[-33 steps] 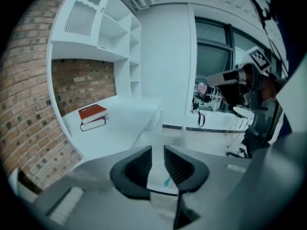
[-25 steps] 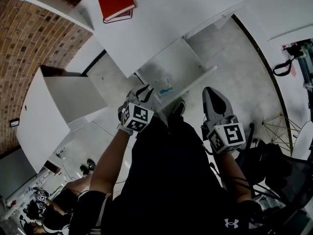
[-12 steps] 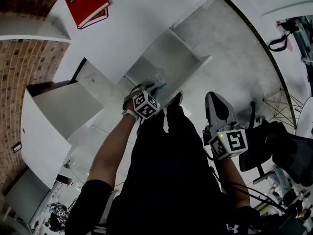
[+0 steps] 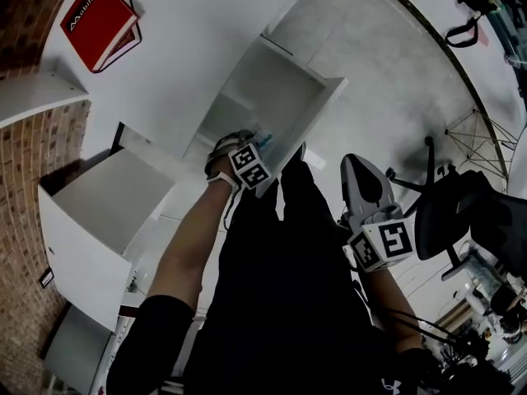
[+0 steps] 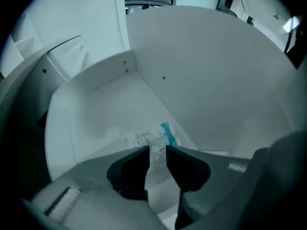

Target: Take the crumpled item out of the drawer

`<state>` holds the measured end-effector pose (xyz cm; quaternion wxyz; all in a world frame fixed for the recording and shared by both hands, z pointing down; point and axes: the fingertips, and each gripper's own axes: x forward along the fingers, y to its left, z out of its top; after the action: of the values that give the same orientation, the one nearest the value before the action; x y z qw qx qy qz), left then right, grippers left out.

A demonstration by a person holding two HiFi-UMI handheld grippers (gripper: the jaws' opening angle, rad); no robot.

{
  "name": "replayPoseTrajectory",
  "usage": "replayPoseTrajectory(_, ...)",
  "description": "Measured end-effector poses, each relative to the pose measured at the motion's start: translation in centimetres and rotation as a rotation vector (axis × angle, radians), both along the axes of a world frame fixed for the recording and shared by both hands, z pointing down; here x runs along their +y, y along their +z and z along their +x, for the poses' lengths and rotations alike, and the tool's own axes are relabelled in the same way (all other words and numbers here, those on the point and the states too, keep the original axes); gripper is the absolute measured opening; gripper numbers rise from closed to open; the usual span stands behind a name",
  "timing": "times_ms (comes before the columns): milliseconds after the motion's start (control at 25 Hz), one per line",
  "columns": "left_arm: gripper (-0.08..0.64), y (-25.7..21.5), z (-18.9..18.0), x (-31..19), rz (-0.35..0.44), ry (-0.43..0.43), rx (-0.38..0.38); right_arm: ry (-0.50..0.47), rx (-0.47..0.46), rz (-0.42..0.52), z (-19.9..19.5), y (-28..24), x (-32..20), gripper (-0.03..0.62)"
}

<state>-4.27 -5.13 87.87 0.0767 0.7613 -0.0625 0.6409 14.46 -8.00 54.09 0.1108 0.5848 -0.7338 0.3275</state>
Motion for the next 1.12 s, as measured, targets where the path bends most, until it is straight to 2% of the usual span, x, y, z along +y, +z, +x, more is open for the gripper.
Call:
replayPoseTrajectory(200,0.120,1.4,0.1,-0.3,0.002,0.032,-0.055,0.016,-0.001,-0.029,0.2,0.7,-0.1,0.003)
replayPoseTrajectory(440,0.116,2.6,0.4,-0.4,-0.025,0.047,-0.077,0.024,0.002,-0.036,0.3,1.1,-0.4,0.003)
replayPoseTrajectory(560,0.101,2.8,0.8,-0.1,-0.076,0.006,-0.044,0.022,0.004,-0.038,0.2,1.4,-0.3,0.003)
replayPoseTrajectory(640,0.039,2.5,1.0,-0.1,-0.099,-0.017,-0.017,0.016,0.005,-0.036,0.0,1.5,-0.4,0.003)
replayPoseTrajectory(720,0.009,2.0,1.2,-0.3,-0.098,-0.017,0.007,0.011,0.006,-0.031,-0.2,1.4,-0.5,0.003)
replayPoseTrajectory(1120,0.006,-1.1,0.7,-1.1,-0.052,-0.079,0.066,-0.032,-0.005,0.005,-1.6,0.1,-1.4,0.003)
